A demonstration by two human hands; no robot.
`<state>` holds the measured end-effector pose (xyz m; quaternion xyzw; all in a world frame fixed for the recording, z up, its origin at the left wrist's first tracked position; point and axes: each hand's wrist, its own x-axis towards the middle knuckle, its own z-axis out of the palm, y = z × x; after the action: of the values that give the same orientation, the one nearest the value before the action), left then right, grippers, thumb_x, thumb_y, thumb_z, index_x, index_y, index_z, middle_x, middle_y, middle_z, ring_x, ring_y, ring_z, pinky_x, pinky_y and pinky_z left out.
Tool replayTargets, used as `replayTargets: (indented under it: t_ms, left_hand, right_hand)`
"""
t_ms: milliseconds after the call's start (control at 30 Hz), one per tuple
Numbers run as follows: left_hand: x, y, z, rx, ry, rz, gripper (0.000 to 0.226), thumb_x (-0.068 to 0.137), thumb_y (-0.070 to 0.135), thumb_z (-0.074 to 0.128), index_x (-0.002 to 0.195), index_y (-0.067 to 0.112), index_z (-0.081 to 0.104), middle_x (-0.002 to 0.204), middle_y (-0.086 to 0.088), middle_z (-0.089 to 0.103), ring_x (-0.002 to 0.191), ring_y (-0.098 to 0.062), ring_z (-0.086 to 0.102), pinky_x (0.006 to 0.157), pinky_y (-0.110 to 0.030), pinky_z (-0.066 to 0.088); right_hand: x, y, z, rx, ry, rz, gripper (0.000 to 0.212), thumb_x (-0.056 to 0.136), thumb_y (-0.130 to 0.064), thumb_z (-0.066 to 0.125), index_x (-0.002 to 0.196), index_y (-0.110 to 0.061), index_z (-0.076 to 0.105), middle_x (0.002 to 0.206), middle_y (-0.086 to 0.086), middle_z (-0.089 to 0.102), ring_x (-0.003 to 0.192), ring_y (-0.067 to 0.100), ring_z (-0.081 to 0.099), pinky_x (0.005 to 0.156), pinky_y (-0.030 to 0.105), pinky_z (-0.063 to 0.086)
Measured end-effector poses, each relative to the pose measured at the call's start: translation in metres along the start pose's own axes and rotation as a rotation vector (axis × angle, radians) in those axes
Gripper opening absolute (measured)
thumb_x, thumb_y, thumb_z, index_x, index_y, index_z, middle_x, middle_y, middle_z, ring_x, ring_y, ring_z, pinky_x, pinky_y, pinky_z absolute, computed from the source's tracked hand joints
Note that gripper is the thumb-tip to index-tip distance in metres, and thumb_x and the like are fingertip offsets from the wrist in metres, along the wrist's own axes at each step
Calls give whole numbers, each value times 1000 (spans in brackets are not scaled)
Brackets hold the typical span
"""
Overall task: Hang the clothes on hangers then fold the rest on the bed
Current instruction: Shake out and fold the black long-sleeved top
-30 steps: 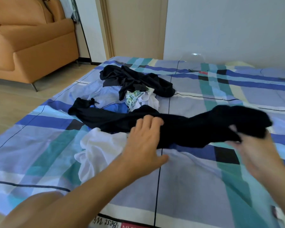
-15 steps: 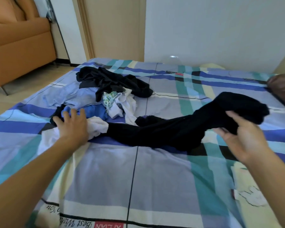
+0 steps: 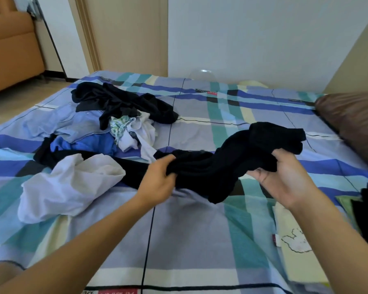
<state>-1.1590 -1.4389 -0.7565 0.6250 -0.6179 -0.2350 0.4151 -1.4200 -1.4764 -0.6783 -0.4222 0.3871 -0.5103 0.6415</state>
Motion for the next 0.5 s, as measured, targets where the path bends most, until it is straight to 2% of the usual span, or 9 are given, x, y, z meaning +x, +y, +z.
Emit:
replayTargets:
  t_ms: [67,133,233,300,333,400,433,467,500]
  left_hand:
    - [3,29,-18,-149,38,-62,31,86,-2,45,95,15,69,75,-6,69,66,-12,63,63,-33,50]
    - [3,62,-36,-295,2,-97,32,93,-3,46,95,17,71,71,1,69,66,-11,63,65,-32,53]
    - [-9,98,-54,-380,-109,-84,21,98,5,51,91,15,68,71,2,63,67,-10,59,65,-25,47]
    - [-21,108,-55,-512,-168,-145,21,99,15,54,91,24,71,80,1,69,78,-13,66,75,-30,51]
    - [-26,108,-51,-562,-182,-188,23,99,21,55,89,31,73,86,6,74,86,-13,69,83,-32,53]
    - [-33,98,-35,-506,-167,-268,23,100,31,56,88,39,74,92,14,75,98,-9,69,93,-30,50]
    - [-37,90,-28,-432,-163,-293,21,101,34,55,89,36,72,93,15,73,100,-8,67,95,-29,47]
    - [-42,85,-21,-369,-217,-306,18,101,36,54,93,31,69,96,13,71,100,-8,65,96,-30,45]
    - [-47,77,-15,-321,-339,-287,20,101,38,55,95,23,66,96,10,68,99,-9,64,96,-31,45]
  right_hand:
    - [7,-5,-12,-123,168,13,19,100,-10,57,116,-14,67,113,4,75,104,20,72,87,41,60]
    - [15,-4,-20,-167,244,16,28,94,-8,66,122,-14,64,116,3,74,108,19,71,86,38,58]
    - [20,0,-12,-39,184,17,50,93,-4,66,139,-13,49,130,10,66,112,21,70,84,32,58]
    - [22,7,-4,-42,117,51,69,93,-9,67,152,-22,34,140,9,58,117,21,67,94,36,56]
    - [20,11,-1,-190,105,86,80,92,-20,71,157,-29,24,146,6,53,121,22,64,101,41,53]
    - [12,13,3,-821,77,153,90,86,-52,71,157,-27,22,151,3,48,126,24,59,106,45,47]
    - [6,12,3,-1111,36,188,85,86,-62,65,151,-15,36,144,7,55,120,27,63,100,42,50]
    - [0,13,4,-1235,-41,267,77,90,-68,55,136,-7,52,131,12,66,107,28,70,89,37,52]
    - [-6,15,6,-1183,-136,410,74,94,-71,45,122,-5,62,114,13,74,94,27,74,78,33,52]
